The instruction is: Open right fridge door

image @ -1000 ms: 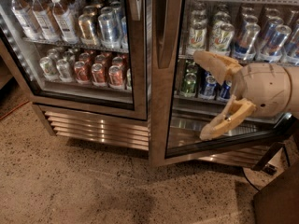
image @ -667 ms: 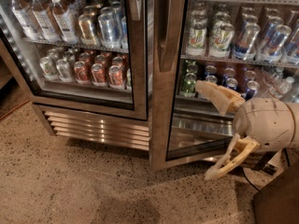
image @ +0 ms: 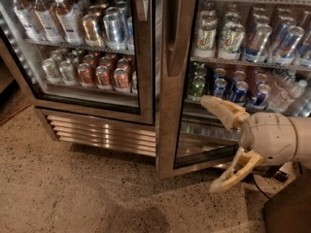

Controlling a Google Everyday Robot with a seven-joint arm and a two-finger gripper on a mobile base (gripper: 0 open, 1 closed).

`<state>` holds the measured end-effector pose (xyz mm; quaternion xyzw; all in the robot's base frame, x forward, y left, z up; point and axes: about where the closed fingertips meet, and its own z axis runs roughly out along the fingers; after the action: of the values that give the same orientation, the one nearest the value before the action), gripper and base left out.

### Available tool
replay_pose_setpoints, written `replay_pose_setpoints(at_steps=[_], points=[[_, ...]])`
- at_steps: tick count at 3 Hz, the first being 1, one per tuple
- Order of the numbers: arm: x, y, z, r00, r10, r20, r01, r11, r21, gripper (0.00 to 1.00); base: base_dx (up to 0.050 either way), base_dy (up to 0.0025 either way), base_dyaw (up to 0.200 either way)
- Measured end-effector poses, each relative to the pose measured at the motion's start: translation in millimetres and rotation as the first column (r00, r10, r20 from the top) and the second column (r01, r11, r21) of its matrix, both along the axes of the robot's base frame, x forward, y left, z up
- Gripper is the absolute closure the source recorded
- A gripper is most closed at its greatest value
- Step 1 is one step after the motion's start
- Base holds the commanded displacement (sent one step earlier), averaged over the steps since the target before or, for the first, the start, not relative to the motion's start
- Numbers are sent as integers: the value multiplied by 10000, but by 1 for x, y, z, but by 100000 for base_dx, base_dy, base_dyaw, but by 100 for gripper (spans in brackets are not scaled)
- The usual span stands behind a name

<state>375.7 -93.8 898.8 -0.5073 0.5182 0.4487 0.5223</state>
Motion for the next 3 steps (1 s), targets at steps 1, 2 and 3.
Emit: replay_pose_setpoints(at_steps=[1, 2, 3], points=[[0, -5, -43, 9982, -104, -597, 101, 9999, -45, 0, 0, 0, 0], [-15, -9, -97, 9921, -137, -1246, 133, 9999, -47, 0, 0, 0, 0], [-15, -9, -97, 9921, -137, -1246, 132, 9999, -47, 0, -5000, 0, -3]])
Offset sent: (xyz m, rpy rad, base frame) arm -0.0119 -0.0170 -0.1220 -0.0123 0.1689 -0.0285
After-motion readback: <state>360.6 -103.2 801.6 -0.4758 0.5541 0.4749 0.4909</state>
